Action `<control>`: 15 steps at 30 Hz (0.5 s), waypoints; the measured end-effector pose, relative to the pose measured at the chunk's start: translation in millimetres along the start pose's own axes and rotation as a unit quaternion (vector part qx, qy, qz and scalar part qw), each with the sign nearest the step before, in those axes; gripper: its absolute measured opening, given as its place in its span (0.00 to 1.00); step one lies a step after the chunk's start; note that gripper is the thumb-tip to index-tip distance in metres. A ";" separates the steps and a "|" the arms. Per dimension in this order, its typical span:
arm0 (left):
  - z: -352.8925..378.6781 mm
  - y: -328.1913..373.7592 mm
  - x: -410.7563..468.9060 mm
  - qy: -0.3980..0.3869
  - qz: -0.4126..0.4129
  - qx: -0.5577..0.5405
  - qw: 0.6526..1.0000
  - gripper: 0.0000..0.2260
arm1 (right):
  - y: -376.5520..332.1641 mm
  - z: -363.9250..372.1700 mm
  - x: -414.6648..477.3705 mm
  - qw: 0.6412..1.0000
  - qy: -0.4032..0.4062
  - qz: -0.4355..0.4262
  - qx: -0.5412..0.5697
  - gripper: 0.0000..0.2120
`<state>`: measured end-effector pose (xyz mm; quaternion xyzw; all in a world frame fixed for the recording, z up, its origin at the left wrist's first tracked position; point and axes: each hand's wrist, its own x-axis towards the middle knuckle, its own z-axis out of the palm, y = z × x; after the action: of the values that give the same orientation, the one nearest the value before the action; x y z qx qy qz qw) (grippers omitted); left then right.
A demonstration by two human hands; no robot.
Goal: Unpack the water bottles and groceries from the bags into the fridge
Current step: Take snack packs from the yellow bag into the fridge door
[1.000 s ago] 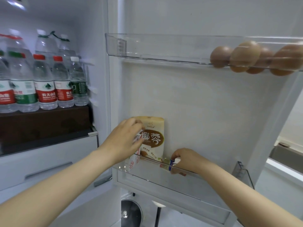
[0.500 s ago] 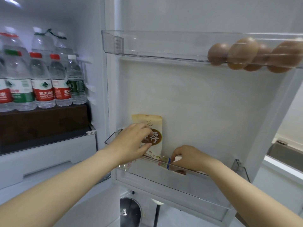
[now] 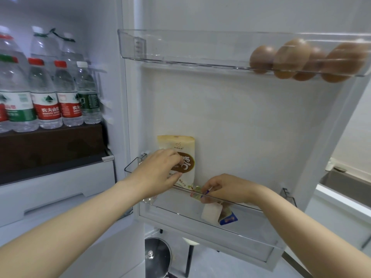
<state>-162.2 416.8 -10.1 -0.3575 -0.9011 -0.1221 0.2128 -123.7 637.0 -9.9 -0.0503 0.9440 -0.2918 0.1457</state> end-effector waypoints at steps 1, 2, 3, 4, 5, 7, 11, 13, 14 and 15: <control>0.0 0.3 -0.4 0.000 -0.001 0.000 1.000 0.14 | 0.2 0.0 0.3 1.000 0.008 -0.001 0.011 0.16; 0.4 0.4 -0.8 0.000 -0.003 -0.001 1.000 0.14 | 0.6 0.1 0.5 1.000 0.018 -0.004 0.016 0.15; 0.9 0.4 -1.4 0.003 -0.003 -0.003 1.000 0.14 | 0.7 -0.1 0.3 0.999 0.030 -0.008 0.020 0.13; 1.6 0.2 -1.9 0.006 -0.004 -0.006 1.000 0.14 | 1.1 -0.2 0.1 0.999 0.044 -0.012 0.021 0.12; 2.2 0.2 -2.4 0.008 -0.004 -0.010 1.000 0.14 | 1.8 -0.9 -0.5 0.998 0.059 -0.016 0.022 0.12; 3.4 -0.1 -3.3 0.010 -0.007 -0.017 1.000 0.14 | 3.3 -2.7 -2.0 0.995 0.088 -0.023 0.029 0.12; 4.0 0.2 -2.8 0.021 0.002 -0.035 0.999 0.13 | 5.7 -8.7 -13.0 0.986 0.163 -0.037 0.005 0.09; 3.9 1.9 -3.2 0.029 0.004 -0.053 0.998 0.14 | 2.6 -10.5 -25.5 0.976 0.211 -0.045 -0.015 0.08; 3.9 3.3 -3.6 0.033 0.007 -0.065 0.997 0.14 | -0.3 -10.1 -33.3 0.971 0.234 -0.049 -0.014 0.07; 3.5 5.8 -4.2 0.038 0.011 -0.080 0.996 0.15 | -3.3 -8.9 -41.8 0.965 0.256 -0.054 -0.008 0.07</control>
<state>-156.5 419.7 -14.8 -0.3780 -0.8757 -0.2055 0.2190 -86.6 646.5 9.3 -0.0258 0.9481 -0.2943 -0.1172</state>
